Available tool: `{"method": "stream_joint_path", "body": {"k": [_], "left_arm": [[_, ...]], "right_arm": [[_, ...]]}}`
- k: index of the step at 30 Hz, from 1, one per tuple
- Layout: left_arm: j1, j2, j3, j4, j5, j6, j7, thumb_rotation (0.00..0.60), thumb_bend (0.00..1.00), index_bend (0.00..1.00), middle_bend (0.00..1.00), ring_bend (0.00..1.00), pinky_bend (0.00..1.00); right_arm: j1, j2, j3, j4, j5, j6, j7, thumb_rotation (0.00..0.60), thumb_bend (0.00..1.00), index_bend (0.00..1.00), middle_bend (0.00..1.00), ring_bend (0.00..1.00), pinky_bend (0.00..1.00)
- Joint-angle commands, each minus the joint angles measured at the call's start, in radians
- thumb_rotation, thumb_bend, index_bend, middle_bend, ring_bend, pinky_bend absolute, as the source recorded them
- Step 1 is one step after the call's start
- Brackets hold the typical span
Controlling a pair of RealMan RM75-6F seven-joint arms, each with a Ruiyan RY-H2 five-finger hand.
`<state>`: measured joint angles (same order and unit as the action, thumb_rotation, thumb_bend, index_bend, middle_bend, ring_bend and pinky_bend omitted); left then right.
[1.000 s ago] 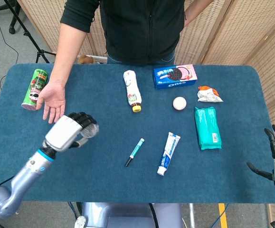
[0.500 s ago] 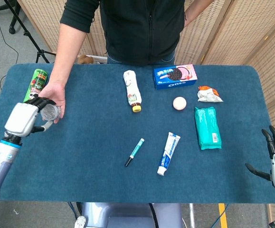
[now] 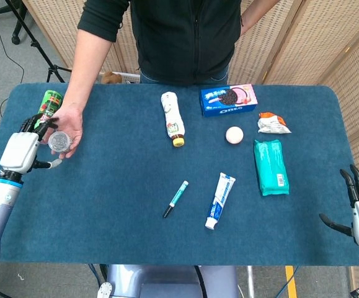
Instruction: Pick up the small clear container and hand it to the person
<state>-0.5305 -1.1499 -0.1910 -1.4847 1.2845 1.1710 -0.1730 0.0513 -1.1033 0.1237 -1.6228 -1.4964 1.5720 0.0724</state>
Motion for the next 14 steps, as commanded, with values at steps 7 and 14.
{"method": "stream_joint_path", "body": {"k": [7, 14], "left_arm": [[0.070, 0.075, -0.017, -0.078, 0.064, 0.116, -0.093, 0.600, 0.00, 0.00, 0.00, 0.00, 0.00], [0.195, 0.132, 0.049, -0.194, 0.046, 0.196, -0.038, 0.600, 0.00, 0.00, 0.00, 0.00, 0.00]], "right_arm": [[-0.002, 0.005, -0.001, -0.005, -0.004, 0.004, 0.007, 0.600, 0.00, 0.00, 0.00, 0.00, 0.00], [-0.005, 0.010, -0.001, -0.008, -0.009, 0.013, 0.014, 0.600, 0.00, 0.00, 0.00, 0.00, 0.00]]}}
